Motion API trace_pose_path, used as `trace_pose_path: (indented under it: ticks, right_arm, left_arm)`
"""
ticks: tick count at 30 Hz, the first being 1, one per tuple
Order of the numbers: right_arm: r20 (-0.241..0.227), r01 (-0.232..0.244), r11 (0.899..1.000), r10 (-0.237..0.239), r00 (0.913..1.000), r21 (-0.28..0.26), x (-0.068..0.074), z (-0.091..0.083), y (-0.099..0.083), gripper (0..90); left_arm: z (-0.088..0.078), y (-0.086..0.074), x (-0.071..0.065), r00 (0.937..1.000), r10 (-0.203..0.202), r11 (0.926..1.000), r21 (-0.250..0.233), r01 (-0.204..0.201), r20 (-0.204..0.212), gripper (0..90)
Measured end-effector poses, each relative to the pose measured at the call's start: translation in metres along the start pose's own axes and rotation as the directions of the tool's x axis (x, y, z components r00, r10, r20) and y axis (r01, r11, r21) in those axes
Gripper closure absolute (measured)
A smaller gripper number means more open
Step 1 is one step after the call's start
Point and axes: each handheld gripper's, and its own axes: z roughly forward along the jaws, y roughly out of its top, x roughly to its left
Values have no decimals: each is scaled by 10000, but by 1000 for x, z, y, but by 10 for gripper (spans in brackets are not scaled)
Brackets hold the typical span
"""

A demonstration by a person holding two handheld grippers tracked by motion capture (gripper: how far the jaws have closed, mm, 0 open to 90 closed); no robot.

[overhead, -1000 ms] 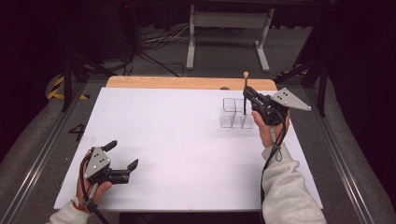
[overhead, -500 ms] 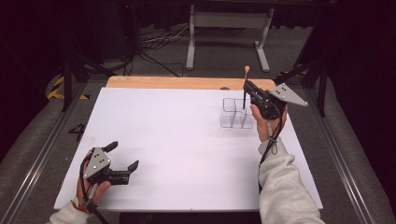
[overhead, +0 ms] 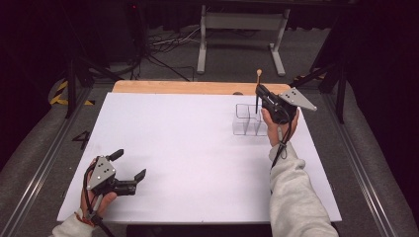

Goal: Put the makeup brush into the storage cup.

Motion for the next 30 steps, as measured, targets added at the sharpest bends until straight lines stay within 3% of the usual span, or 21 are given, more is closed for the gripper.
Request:
trace_pose_path:
  ticks: [30]
  right_arm:
    - [437,-377,9979,354,9984,534,-7,18,-26,840]
  left_arm:
    - [0,-1,2,9999,-158,9998,-75,158,17,29]
